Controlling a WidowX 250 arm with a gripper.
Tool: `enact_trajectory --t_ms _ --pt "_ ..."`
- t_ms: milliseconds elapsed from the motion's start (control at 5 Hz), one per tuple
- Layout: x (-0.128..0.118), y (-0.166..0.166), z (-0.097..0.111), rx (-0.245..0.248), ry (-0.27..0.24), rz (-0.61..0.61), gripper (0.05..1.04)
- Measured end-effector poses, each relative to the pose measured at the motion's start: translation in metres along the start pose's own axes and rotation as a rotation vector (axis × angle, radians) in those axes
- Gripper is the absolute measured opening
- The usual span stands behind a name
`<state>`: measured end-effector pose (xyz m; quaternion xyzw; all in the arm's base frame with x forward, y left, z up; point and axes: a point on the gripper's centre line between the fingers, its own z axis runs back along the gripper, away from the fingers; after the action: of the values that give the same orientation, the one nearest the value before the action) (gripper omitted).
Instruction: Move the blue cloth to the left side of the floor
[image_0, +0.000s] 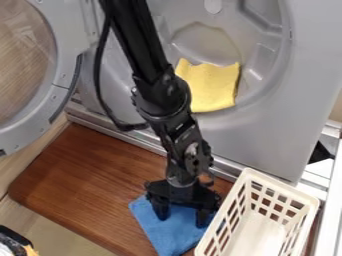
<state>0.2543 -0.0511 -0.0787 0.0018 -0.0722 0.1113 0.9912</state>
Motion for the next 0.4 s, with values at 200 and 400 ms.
enact_trajectory --t_ms 200,400 --pt "0.004 0.008 -0.001 0.035 0.001 0.033 1.001" --pt "0.012 0.026 -0.001 0.057 -0.008 0.097 1.001"
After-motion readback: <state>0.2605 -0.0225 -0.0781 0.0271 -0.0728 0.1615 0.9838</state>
